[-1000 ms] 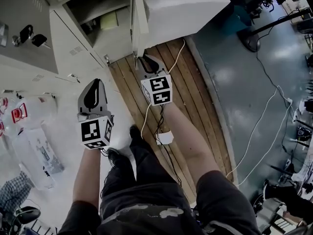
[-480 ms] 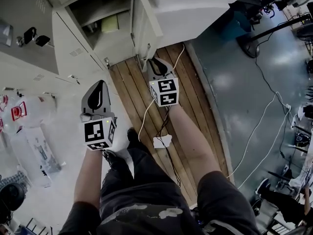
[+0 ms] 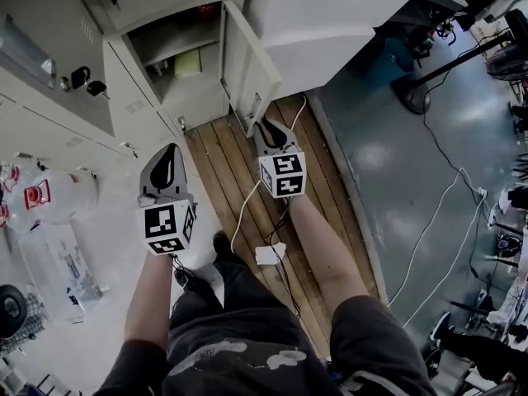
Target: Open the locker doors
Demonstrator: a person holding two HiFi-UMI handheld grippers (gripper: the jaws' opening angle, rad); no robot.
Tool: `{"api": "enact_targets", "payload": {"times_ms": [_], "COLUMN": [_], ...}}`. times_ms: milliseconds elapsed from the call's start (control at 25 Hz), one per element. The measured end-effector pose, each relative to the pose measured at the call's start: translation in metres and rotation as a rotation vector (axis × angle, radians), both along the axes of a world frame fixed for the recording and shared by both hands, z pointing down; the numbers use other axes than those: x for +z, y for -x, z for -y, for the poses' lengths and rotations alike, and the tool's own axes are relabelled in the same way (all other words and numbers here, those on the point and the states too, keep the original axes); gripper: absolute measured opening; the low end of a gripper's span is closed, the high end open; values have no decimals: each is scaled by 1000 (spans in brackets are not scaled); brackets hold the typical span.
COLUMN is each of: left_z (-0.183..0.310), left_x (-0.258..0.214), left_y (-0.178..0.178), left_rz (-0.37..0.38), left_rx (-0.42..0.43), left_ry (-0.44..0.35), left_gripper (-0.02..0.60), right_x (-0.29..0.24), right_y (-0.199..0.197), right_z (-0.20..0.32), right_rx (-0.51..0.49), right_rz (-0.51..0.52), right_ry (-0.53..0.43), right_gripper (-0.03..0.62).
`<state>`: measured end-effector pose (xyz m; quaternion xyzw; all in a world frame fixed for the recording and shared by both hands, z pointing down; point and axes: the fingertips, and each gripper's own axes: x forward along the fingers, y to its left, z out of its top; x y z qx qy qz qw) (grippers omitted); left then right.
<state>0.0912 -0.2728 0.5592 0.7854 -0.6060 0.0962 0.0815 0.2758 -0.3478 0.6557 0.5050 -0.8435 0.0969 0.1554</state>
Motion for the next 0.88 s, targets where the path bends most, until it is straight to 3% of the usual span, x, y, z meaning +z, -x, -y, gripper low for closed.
{"api": "enact_targets", "payload": {"times_ms": [280,560,880], "left_z": [-2,-22,-58], "left_x": [-50,-93,-152], "left_y": [8,-1,31], "left_rz": [11,4,-33], "left_rx": [-9,53,37], "left_ry": [-8,-27,-94], "left_gripper": [9,9,9], "right_x": [-79,-166,-269], "right_y": [15,44,103], "right_z": [-3,-6,-17], "right_rx": [-15,-20,-87], "right_rz": [63,124,173], "right_ry": [-70,-141,-216], "right_gripper": [84,94,141]}}
